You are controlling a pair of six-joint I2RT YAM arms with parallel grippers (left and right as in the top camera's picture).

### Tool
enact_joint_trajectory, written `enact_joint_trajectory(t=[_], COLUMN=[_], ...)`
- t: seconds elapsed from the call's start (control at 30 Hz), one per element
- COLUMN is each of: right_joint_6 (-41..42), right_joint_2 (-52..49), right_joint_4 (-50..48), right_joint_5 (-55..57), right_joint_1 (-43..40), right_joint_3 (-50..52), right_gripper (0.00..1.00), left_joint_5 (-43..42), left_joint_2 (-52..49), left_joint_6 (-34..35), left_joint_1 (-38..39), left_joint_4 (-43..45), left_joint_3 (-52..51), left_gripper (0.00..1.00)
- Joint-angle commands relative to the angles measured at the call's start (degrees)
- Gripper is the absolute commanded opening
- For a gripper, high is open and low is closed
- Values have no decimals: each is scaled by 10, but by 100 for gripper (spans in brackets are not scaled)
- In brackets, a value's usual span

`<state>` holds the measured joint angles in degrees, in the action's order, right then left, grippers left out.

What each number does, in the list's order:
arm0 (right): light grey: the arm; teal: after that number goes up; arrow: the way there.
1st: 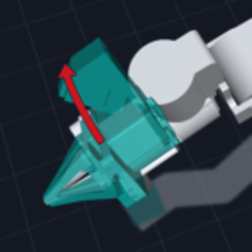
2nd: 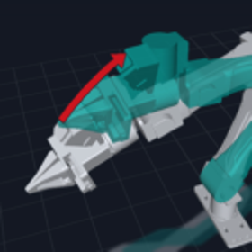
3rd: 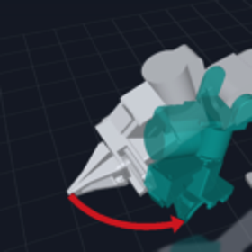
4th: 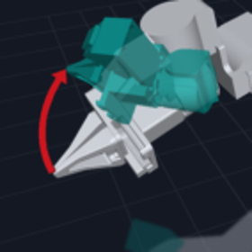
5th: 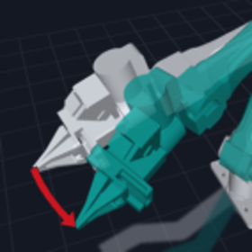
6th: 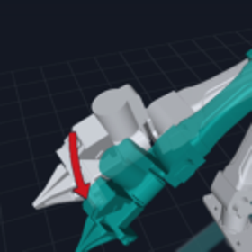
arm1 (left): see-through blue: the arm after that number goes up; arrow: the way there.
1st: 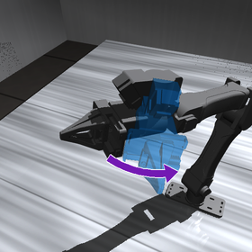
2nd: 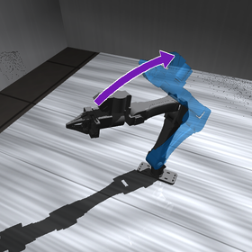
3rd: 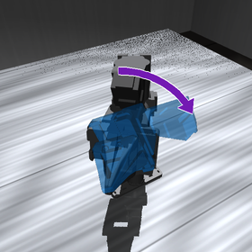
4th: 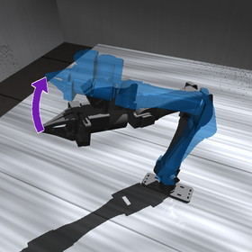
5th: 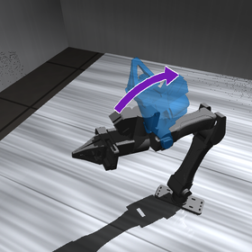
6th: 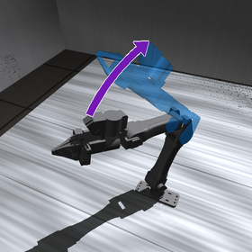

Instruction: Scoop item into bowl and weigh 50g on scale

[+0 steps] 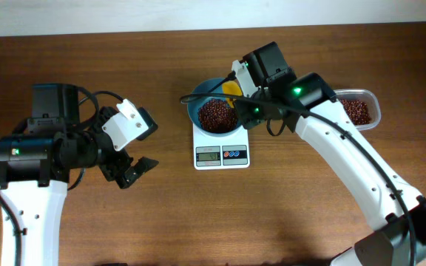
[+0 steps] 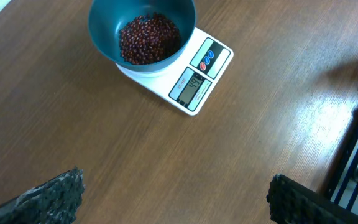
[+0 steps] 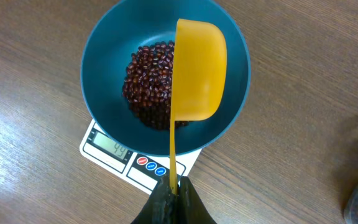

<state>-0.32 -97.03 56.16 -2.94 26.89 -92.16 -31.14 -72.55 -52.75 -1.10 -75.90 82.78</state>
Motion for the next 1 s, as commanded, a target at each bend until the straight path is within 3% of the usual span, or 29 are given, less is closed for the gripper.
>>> enact_joint_trajectory(t=[0.0, 0.97], right_joint_6=[-13, -13], right_joint_2=[-8, -11], right_joint_4=[-2, 4], right_joint_5=[6, -25], right_joint_1=[2, 6], right_joint_3=[-18, -36], right_gripper=[4, 4], left_joint_5=[-10, -10], left_joint_2=[1, 1], left_joint_6=[-7, -7], left_joint_1=[-3, -3], left_joint_4=[-1, -1], left_joint_3=[4, 4], left_gripper=[99, 99])
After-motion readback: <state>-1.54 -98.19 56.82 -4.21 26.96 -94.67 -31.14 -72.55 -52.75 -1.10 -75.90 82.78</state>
